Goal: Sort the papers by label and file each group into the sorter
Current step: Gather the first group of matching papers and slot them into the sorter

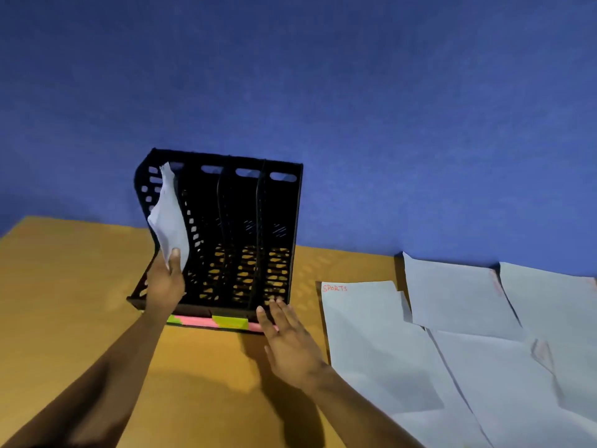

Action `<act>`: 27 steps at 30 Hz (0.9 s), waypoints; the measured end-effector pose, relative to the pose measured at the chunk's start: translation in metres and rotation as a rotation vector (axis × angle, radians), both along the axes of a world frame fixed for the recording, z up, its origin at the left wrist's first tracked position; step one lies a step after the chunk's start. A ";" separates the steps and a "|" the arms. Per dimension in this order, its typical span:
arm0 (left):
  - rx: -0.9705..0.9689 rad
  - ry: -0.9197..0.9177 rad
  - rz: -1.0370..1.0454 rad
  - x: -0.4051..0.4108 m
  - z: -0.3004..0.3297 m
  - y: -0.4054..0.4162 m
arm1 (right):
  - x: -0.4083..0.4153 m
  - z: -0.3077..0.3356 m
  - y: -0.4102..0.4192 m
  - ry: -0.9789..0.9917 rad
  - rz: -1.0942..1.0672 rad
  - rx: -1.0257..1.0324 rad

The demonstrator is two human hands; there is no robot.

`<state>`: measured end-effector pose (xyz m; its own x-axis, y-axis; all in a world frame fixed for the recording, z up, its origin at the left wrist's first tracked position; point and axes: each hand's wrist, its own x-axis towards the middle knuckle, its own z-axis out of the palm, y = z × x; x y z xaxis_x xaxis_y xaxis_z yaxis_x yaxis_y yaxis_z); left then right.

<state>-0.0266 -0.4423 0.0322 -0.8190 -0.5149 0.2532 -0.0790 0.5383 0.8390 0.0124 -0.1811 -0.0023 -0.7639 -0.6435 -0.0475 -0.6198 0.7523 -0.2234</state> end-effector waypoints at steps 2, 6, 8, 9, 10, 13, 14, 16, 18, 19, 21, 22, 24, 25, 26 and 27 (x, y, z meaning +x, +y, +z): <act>0.053 -0.055 -0.004 0.001 -0.005 -0.001 | 0.000 0.000 0.001 0.002 -0.001 -0.001; 0.115 -0.178 0.041 0.000 -0.014 -0.009 | 0.002 0.000 -0.001 0.001 -0.019 -0.011; 0.105 -0.147 0.096 0.002 -0.011 -0.007 | 0.002 0.000 -0.002 0.004 -0.018 -0.007; 0.116 -0.110 0.129 0.004 -0.009 -0.003 | 0.002 0.000 -0.001 0.006 -0.017 -0.003; 0.139 -0.052 0.160 0.007 -0.007 0.000 | 0.002 -0.001 -0.002 0.008 -0.015 -0.001; 0.162 0.122 0.213 0.020 0.001 0.012 | 0.002 -0.002 -0.003 0.006 -0.025 0.002; 0.135 0.140 0.231 0.025 0.001 0.018 | 0.003 -0.003 -0.003 0.008 -0.025 0.002; 0.064 0.098 0.290 0.037 -0.004 0.031 | 0.003 -0.005 -0.003 0.015 -0.020 0.006; -0.004 0.057 0.308 0.051 -0.011 0.048 | 0.004 -0.007 -0.001 0.022 -0.007 0.006; -0.034 0.059 0.285 0.058 -0.014 0.056 | 0.005 -0.009 0.001 0.019 -0.008 -0.003; -0.072 0.074 0.197 0.071 -0.019 0.076 | 0.010 -0.013 0.008 0.009 -0.036 -0.051; -0.076 0.082 0.148 0.076 -0.021 0.085 | 0.016 -0.016 0.012 0.011 -0.065 -0.090; -0.088 0.084 0.060 0.087 -0.025 0.107 | 0.028 -0.023 0.025 0.031 -0.159 -0.177; -0.097 0.077 0.021 0.092 -0.028 0.117 | 0.034 -0.027 0.032 0.042 -0.218 -0.209; -0.099 0.069 -0.021 0.096 -0.030 0.128 | 0.040 -0.031 0.041 0.045 -0.282 -0.226; -0.087 0.057 -0.064 0.101 -0.032 0.139 | 0.046 -0.035 0.053 0.037 -0.343 -0.222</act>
<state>0.0739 -0.3033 -0.0002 -0.8326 -0.4360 0.3416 0.0043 0.6116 0.7911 0.0585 -0.1282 -0.0371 -0.9345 -0.3430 0.0955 -0.3524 0.8529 -0.3853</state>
